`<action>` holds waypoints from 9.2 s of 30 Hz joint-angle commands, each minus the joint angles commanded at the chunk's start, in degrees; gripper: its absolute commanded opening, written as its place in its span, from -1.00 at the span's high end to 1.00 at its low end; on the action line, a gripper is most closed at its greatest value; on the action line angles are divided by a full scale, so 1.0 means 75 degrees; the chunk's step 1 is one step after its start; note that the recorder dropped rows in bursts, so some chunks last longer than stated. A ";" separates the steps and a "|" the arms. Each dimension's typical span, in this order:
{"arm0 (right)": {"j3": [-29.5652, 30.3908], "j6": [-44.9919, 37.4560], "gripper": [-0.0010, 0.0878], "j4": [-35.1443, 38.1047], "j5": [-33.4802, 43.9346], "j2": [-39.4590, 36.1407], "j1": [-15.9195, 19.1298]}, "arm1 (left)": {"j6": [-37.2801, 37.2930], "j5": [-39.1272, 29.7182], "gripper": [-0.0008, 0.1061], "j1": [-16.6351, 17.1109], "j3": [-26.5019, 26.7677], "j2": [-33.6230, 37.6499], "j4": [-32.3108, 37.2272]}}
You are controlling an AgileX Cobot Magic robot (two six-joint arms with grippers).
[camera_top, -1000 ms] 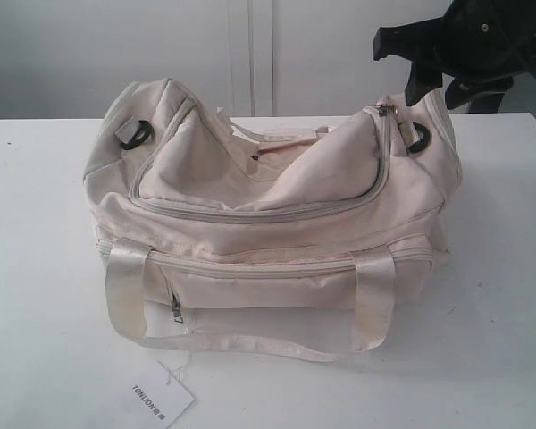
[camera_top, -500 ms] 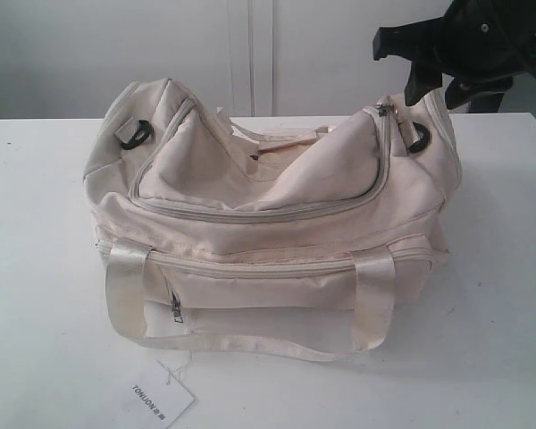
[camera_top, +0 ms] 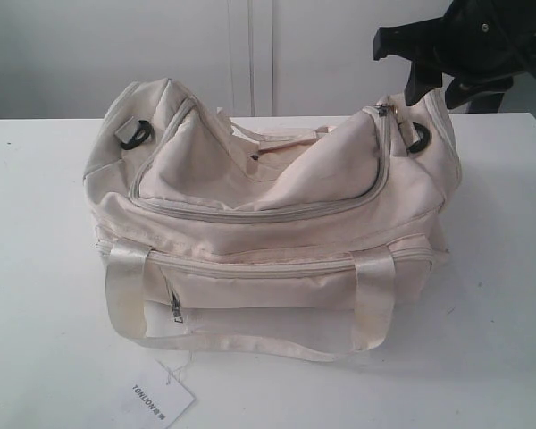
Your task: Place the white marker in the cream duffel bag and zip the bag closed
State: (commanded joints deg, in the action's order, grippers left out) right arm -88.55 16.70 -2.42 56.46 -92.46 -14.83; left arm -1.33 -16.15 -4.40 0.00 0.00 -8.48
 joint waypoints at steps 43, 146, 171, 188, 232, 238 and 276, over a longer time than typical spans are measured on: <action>0.0000 0.0000 0.00 0.0000 -0.0561 0.0000 0.0000 | -0.0016 -0.0014 0.99 0.0000 0.0000 0.0000 0.0000; 0.4389 -0.1406 0.98 -0.0452 -0.1638 0.6042 0.1977 | -0.0016 -0.0014 0.99 0.0000 0.0000 0.0000 0.0000; 0.5410 -0.1406 0.98 -0.0477 -0.2174 0.7019 0.1977 | -0.0016 -0.0014 0.99 0.0000 0.0000 0.0000 0.0000; 0.5430 -0.1462 0.98 -0.0480 -0.2174 0.7449 0.1977 | -0.0016 -0.0014 0.99 0.0000 0.0000 0.0000 0.0000; 0.9922 -0.1881 0.98 -0.0154 -0.4049 1.2079 0.1977 | -0.0016 -0.0014 0.99 0.0000 0.0000 0.0000 0.0000; 1.0843 -0.1894 0.98 -0.0015 -0.4318 1.2197 0.1977 | -0.0016 -0.0014 0.99 0.0000 0.0000 0.0000 0.0000; 1.1807 -0.1864 0.98 -0.0015 -0.4870 1.2328 0.1977 | -0.0016 -0.0014 0.99 0.0000 0.0000 0.0000 0.0000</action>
State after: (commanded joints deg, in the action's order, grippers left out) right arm 0.00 2.72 -2.53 19.94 0.00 0.00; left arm -1.45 -16.26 -4.40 0.00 0.00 -8.48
